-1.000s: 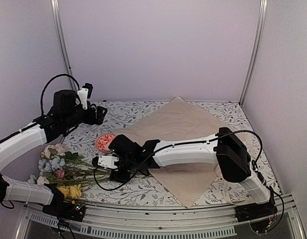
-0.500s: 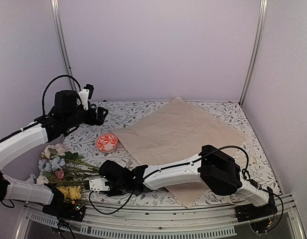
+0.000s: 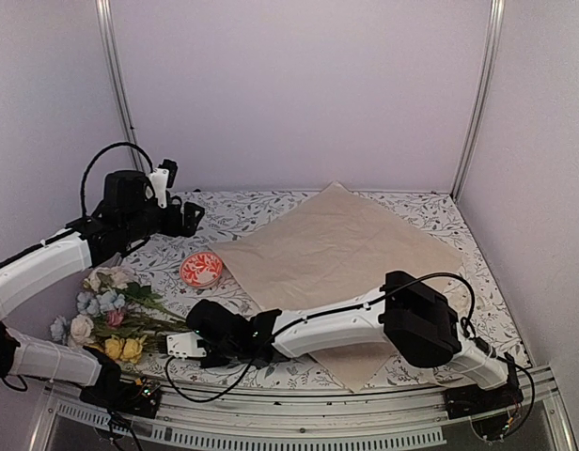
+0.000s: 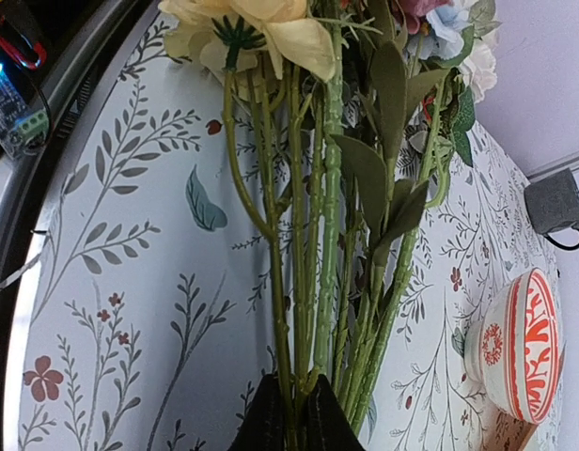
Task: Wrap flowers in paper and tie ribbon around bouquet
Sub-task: Pick up the fake flower from the corner of the board.
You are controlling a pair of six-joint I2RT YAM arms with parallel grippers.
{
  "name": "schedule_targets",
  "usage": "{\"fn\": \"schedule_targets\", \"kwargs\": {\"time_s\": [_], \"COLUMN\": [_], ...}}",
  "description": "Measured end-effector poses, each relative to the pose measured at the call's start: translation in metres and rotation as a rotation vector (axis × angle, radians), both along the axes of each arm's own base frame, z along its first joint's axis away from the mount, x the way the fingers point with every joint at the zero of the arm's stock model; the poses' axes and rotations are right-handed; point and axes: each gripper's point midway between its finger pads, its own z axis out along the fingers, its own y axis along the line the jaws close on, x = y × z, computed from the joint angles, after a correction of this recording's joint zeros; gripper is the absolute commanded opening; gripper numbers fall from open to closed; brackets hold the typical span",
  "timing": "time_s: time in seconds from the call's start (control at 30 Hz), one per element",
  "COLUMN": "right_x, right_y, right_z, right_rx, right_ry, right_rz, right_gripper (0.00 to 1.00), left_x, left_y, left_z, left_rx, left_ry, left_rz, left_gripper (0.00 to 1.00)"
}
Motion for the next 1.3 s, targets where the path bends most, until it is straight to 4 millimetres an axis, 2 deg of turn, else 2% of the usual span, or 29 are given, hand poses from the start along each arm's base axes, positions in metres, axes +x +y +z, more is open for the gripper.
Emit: {"fn": "schedule_targets", "kwargs": {"time_s": [0.2,0.33,0.4,0.5,0.6,0.77,0.9,1.03,1.3], "right_x": [-0.008,-0.005,0.002,0.015,0.022,0.018,0.012,0.010,0.007], "right_y": [0.001,-0.004,-0.010,-0.026,-0.039,-0.038,-0.037,-0.037,-0.035], "right_z": [0.013,0.021,0.022,0.011,-0.003,-0.003,-0.003,-0.002,0.005], "right_rx": [0.048,0.094,0.118,0.131,0.117,0.131,0.130,0.130,0.141], "right_ry": [0.134,0.368,0.511,0.711,0.834,0.924,0.956,0.979,0.972], "right_rz": [-0.013,-0.041,-0.071,-0.137,-0.200,-0.252,-0.263,-0.269,-0.264], "right_gripper": [0.04,0.11,0.16,0.18,0.18,0.29,0.26,0.36,0.33], "left_x": [0.000,0.000,0.001,0.000,0.000,0.000,0.000,0.000,0.000], "left_y": [0.000,-0.001,-0.001,-0.001,-0.002,-0.003,-0.003,-0.004,-0.005], "left_z": [0.000,0.000,-0.001,-0.001,-0.001,-0.002,-0.003,-0.004,-0.004], "left_rx": [-0.002,-0.003,-0.002,-0.003,-0.005,-0.006,-0.006,-0.006,-0.008], "left_ry": [-0.001,-0.001,0.001,0.002,0.003,0.005,0.009,0.011,0.012], "left_rz": [-0.002,-0.004,-0.004,-0.007,-0.011,-0.015,-0.018,-0.020,-0.025], "left_gripper": [0.98,0.98,0.98,0.98,0.98,0.98,0.98,0.98,0.98]}}
